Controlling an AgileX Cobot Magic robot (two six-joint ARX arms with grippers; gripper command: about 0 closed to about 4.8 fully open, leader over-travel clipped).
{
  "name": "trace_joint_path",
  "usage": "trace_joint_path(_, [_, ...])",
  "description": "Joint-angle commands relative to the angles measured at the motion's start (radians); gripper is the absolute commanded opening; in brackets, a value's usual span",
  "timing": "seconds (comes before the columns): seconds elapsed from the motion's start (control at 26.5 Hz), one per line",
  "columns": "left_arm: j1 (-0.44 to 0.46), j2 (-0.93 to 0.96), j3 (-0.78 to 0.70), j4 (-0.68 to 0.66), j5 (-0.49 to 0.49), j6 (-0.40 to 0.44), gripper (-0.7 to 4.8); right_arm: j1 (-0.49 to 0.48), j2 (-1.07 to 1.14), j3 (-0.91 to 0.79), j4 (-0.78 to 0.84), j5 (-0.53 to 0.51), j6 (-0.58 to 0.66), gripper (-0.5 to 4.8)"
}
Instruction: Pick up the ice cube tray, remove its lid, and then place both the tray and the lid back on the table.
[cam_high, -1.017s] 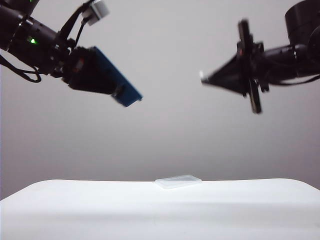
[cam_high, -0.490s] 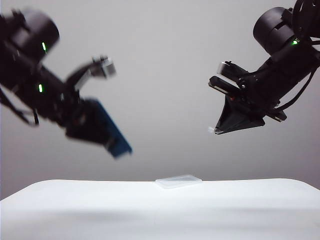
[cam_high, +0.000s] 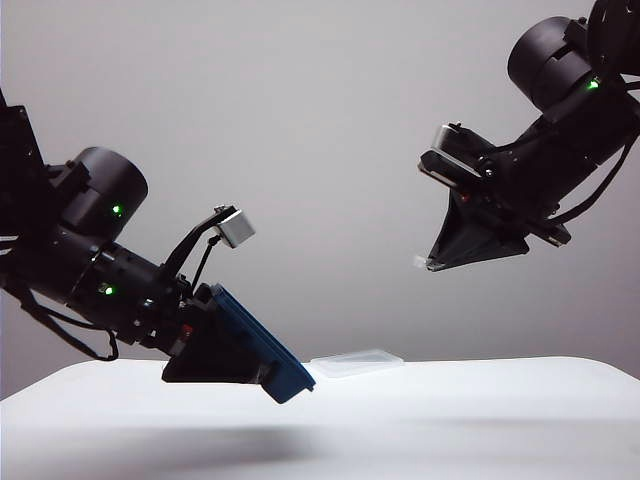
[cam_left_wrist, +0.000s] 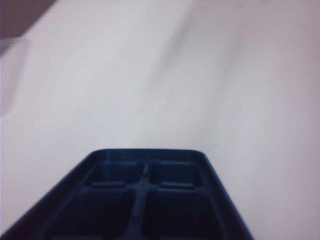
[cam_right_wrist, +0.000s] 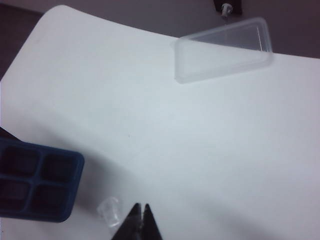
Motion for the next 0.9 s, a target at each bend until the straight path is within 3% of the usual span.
trace_joint_path(0.04, [0.007,-0.006,0.002,0.026,0.063,-0.04,4.53,0.0,-0.008,0.003,-0.013,-0.005,-0.021,-0.06])
trace_joint_path(0.08, [0.01,-0.006,0.002,0.026,0.075,-0.05,4.79,0.0,-0.008,0.003,-0.012,-0.005,-0.026,-0.06])
trace_joint_path(0.38, [0.028,-0.023,0.002,0.027,0.069,-0.11,4.79,0.0,-0.008,0.003,-0.027,-0.028,-0.029,-0.06])
trace_joint_path(0.6, [0.031,-0.147,0.002,0.01,-0.063,-0.11,4.79,0.003,-0.021,0.005,-0.11,-0.016,-0.091,-0.06])
trace_joint_path(0.72, [0.031,-0.275,0.002,-0.113,-0.185,-0.138,4.79,0.023,-0.06,0.005,-0.232,0.048,-0.153,-0.06])
trace_joint_path(0.79, [0.031,-0.442,0.002,-0.348,-0.443,-0.157,4.79,0.041,-0.135,0.003,-0.354,0.128,-0.162,-0.06])
trace_joint_path(0.9, [0.031,-0.56,0.002,-0.488,-0.663,-0.224,4.79,0.04,-0.201,0.003,-0.371,0.09,-0.105,-0.06])
